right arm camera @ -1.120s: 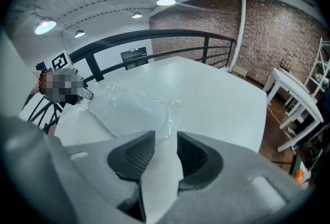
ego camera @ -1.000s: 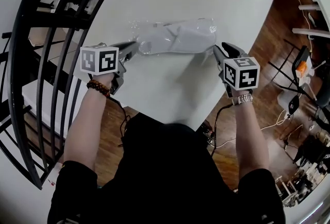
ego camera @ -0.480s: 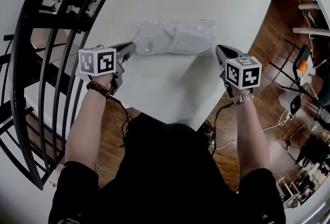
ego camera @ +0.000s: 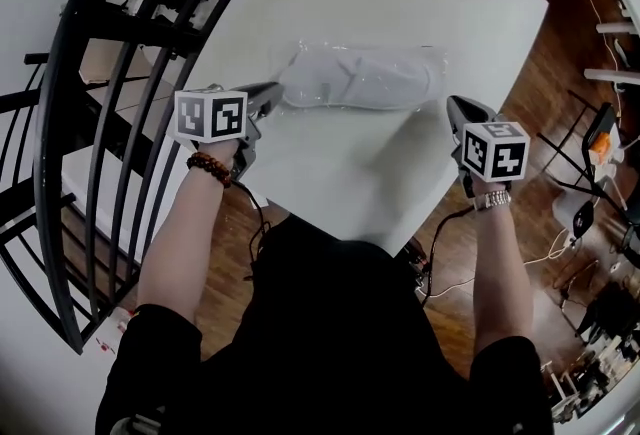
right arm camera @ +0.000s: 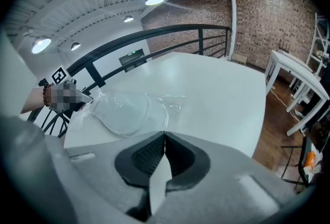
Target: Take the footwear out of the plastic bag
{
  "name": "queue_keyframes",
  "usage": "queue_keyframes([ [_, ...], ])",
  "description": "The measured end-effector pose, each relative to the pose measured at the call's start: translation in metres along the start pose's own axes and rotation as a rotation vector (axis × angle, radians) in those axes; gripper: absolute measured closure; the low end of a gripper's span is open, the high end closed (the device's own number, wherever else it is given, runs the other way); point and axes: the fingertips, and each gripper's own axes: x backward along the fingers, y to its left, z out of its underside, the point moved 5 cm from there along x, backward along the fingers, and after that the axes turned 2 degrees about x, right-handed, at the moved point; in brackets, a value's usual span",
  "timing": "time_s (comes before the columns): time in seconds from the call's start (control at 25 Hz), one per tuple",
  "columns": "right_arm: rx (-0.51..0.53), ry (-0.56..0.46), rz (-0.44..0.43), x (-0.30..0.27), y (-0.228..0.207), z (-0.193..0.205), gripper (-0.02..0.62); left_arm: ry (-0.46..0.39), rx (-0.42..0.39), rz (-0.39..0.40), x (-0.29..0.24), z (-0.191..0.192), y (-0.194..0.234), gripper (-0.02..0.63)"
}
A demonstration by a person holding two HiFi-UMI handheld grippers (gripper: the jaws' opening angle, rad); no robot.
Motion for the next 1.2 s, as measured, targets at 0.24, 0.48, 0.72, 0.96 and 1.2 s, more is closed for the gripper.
queue_keyframes([
  [0.24, 0.016, 0.007, 0.012, 0.0, 0.0, 0.0, 0.578, -0.006, -0.043, -0.018, 0.0, -0.001, -0.001, 0.551],
  [0.48, -0.026, -0.065, -0.042, 0.006, 0.002, -0.018, 0.442, -0.012, -0.088, -0.03, -0.002, -0.007, -0.004, 0.543],
  [0.72, -0.057, -0.019, -0.137, -0.011, 0.009, -0.031, 0.343, -0.023, -0.127, -0.055, -0.005, -0.016, -0.006, 0.513],
  [0.96, -0.06, 0.033, -0.144, -0.023, 0.009, -0.032, 0.331, 0.014, -0.147, -0.111, -0.004, -0.013, -0.004, 0.446],
  [1.2, -0.05, 0.04, -0.14, -0.025, 0.01, -0.035, 0.331, 0.068, -0.118, -0.106, -0.001, -0.004, -0.008, 0.448],
])
